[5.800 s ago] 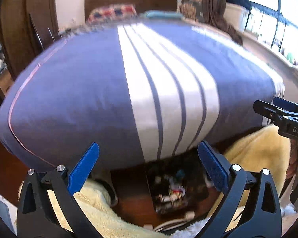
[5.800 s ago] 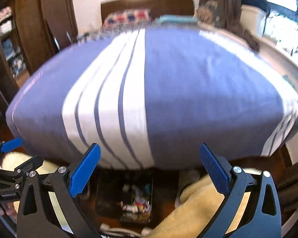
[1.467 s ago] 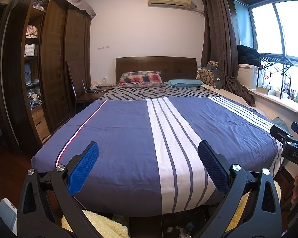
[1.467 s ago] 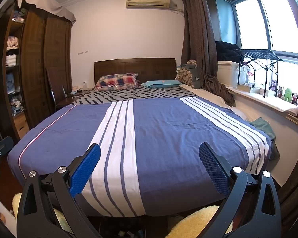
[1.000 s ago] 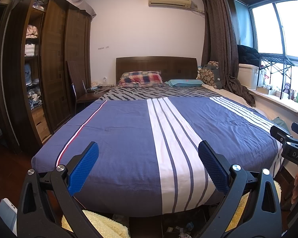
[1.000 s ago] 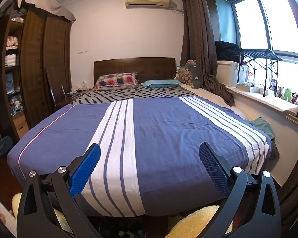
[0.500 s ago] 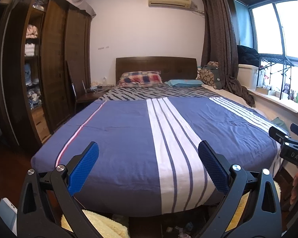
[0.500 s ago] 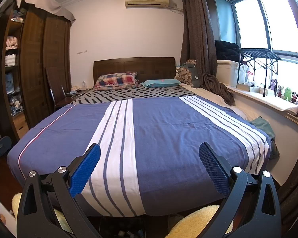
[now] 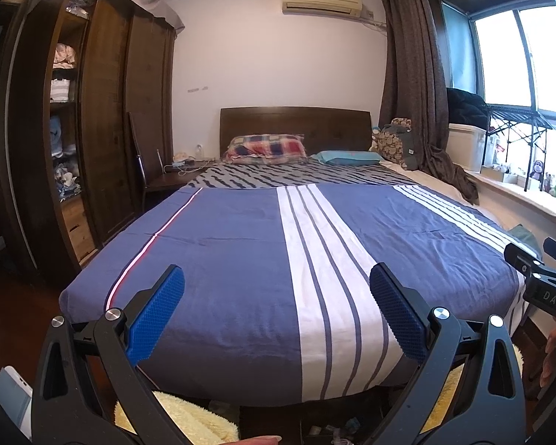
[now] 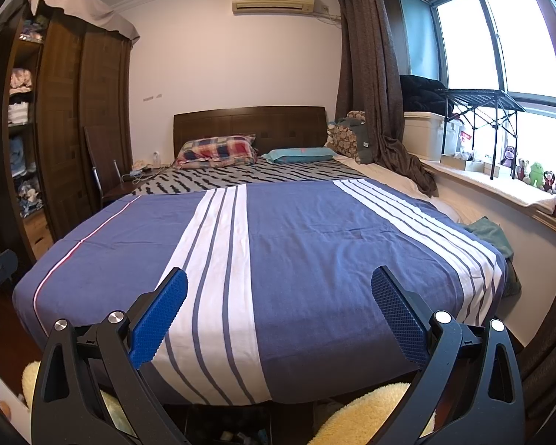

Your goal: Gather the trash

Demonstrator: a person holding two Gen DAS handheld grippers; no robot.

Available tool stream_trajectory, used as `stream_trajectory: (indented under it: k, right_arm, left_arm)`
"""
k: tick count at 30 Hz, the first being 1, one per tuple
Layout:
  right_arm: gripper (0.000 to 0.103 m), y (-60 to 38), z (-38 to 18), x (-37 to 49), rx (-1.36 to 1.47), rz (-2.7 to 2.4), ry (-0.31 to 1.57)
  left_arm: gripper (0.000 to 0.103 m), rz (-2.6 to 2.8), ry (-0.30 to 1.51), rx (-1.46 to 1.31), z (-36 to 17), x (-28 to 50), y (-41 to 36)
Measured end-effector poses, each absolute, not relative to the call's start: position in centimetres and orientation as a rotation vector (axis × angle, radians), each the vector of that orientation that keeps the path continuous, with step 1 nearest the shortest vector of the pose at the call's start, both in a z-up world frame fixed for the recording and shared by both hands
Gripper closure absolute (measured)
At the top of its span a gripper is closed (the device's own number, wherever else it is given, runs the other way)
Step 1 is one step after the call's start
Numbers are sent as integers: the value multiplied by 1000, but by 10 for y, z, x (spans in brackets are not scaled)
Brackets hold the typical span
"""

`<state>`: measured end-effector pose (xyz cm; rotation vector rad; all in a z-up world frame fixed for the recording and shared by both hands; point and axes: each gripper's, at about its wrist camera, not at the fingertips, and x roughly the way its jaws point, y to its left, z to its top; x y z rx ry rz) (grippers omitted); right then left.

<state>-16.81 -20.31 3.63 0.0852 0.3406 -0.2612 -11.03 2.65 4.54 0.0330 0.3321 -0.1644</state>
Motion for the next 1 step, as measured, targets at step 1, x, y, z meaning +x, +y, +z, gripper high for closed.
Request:
stream_trajectory:
  k: [1]
  right_arm:
    - [4, -203, 36, -168, 85, -261, 341]
  left_arm:
    - [8, -164, 331, 34, 45, -110, 26]
